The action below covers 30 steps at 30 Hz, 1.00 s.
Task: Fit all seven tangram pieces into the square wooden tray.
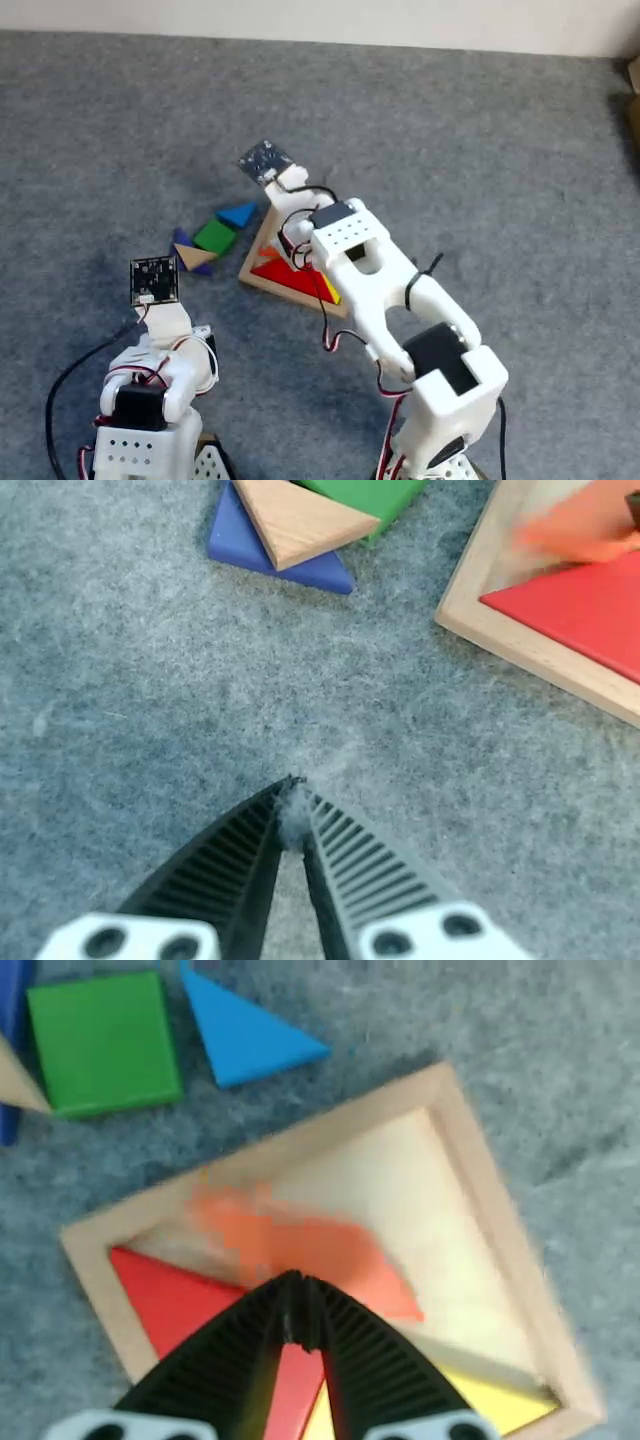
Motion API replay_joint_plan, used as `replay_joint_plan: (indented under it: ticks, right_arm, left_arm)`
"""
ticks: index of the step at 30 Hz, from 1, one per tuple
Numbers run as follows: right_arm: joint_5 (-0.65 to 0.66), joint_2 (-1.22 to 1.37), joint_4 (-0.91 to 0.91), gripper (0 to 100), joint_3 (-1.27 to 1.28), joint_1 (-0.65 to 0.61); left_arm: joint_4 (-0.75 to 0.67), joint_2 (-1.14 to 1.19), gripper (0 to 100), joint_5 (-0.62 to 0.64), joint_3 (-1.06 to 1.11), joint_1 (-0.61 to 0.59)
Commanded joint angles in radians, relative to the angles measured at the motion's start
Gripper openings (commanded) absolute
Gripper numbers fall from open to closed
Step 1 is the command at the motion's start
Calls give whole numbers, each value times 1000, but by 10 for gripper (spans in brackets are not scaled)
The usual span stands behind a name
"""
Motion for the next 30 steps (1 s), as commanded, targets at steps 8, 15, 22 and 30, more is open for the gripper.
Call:
replay_joint_plan:
  ticks: [8, 15, 22, 30]
  right_arm:
    - [97, -1, -47, 5, -21, -31]
    - [98, -179, -50, 5, -18, 13]
    - [98, -189, -150, 5, -21, -12]
    - [98, -18, -344, 5, 27, -51]
  left_arm:
    - [5, -4, 5, -6, 19, -7]
    - [5, -4, 5, -6, 19, -7]
    - [5, -4, 5, -6, 19, -7]
    - [5, -4, 5, -6, 19, -7]
